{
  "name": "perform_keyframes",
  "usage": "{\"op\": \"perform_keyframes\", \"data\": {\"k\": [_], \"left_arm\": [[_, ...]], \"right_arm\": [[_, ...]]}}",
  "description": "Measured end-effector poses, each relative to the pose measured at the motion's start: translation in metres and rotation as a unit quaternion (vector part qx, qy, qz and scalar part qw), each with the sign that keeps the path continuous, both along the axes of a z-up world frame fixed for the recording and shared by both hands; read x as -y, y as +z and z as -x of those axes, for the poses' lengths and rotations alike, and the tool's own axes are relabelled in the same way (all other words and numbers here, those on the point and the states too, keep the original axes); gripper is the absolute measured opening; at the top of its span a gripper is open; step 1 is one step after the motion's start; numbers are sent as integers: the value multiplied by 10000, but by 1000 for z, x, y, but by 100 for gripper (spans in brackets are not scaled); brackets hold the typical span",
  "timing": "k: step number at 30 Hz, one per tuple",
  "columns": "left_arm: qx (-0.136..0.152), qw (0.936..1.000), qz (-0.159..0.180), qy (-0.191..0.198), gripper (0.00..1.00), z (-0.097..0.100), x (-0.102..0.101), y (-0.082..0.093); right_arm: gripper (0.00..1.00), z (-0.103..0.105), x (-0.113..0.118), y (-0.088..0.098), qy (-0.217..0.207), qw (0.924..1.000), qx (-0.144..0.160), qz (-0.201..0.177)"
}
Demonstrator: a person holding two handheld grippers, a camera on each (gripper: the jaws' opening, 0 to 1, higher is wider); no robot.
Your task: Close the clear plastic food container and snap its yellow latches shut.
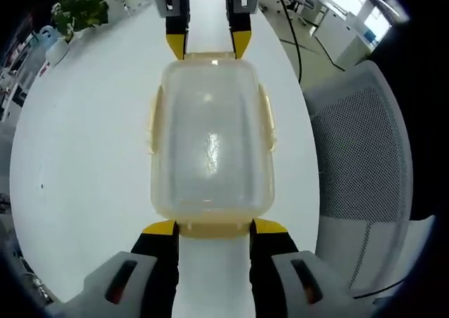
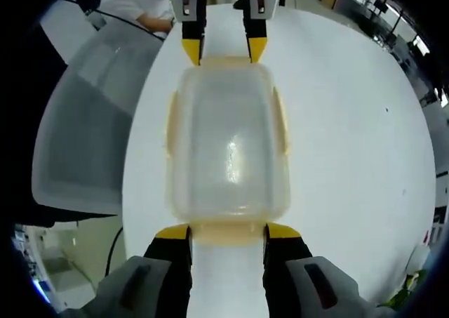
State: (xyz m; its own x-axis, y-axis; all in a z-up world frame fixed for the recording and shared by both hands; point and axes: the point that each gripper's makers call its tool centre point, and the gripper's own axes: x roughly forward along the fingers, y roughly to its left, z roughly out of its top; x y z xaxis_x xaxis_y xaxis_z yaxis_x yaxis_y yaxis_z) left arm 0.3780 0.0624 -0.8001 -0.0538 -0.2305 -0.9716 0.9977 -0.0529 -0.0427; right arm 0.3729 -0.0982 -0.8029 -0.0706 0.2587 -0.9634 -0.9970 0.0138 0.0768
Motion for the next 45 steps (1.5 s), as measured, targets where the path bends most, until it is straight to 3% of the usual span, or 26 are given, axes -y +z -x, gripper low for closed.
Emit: {"op": "perform_keyframes", "data": {"k": [20, 36, 38, 39, 40, 41, 43, 45], "left_arm": [[148, 9998, -106, 8, 38, 2, 2, -4], [198, 9998, -12, -41, 39, 2, 1, -3], [357, 9990, -106, -266, 32, -3, -2, -2], [480, 9970, -165, -582, 16, -6, -4, -1], [397, 9975, -154, -558, 11, -3, -4, -2], [78, 9998, -105, -171, 15, 7, -4, -2], [123, 9999, -13, -116, 29, 5, -1, -2], [377, 9986, -46, -365, 31, -1, -2, -2]], "right_arm": [[38, 0, 3, -2, -38, 9998, 176, -100], [39, -4, 3, -1, 232, 9989, 353, -225], [39, -5, 3, -1, 239, 9988, 362, -210], [39, -6, 3, -1, 246, 9988, 369, -215], [39, -5, 3, -1, 352, 9984, 382, -206], [39, -4, 2, -1, 349, 9985, 365, -196], [39, -3, 4, -1, 354, 9986, 369, -122], [39, -3, 6, -1, 292, 9988, 351, -160]]}}
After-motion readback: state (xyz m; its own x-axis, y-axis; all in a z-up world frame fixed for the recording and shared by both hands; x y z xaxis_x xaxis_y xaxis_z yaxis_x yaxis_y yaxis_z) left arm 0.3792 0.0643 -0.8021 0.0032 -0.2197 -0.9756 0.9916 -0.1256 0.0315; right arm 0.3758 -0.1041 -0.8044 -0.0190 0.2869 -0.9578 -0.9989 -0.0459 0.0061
